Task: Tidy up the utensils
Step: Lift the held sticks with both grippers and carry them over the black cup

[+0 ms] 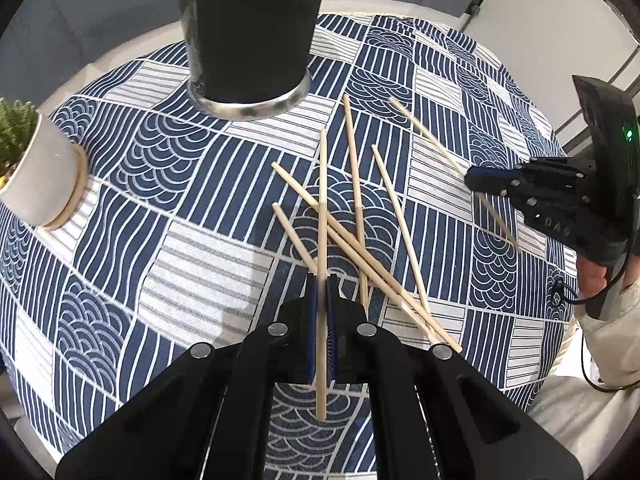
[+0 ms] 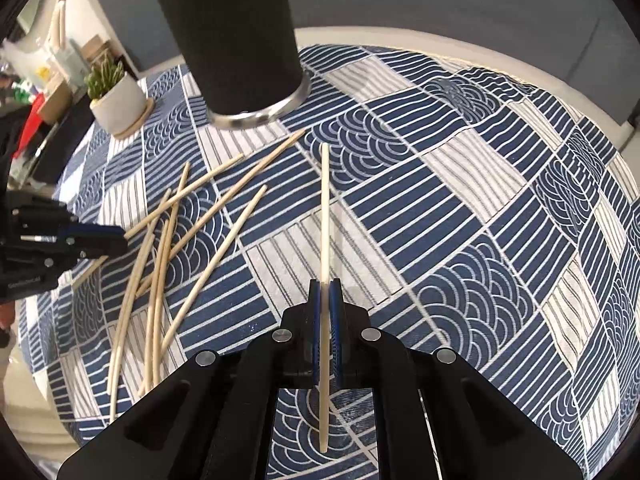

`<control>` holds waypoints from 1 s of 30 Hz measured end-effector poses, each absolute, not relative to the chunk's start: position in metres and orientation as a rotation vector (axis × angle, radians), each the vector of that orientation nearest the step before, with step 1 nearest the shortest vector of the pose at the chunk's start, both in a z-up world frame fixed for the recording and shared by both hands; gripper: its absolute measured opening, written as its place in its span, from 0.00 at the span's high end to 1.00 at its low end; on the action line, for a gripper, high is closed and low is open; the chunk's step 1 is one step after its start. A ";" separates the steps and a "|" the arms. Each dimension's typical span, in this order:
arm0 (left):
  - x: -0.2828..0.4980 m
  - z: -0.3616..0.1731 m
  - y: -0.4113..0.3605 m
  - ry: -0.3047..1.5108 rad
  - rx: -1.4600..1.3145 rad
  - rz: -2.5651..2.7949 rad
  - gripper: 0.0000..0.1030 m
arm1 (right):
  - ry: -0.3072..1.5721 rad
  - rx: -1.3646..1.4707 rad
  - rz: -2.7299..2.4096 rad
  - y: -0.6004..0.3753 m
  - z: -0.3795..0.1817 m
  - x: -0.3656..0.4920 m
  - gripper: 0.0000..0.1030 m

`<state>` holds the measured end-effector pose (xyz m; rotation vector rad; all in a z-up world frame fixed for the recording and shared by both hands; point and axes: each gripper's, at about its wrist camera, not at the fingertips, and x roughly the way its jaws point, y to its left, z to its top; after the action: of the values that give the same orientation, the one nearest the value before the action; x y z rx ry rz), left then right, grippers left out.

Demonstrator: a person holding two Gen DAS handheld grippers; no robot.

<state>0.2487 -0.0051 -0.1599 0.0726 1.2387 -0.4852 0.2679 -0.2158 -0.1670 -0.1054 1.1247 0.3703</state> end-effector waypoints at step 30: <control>0.185 -0.069 0.085 1.026 -0.106 -0.263 0.95 | 0.859 -0.126 0.492 -0.200 -0.049 0.226 0.95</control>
<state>0.1852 0.0853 -0.0687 -0.1063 1.0261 -0.2629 0.2264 -0.1995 -0.0492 -0.1262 0.8588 0.4917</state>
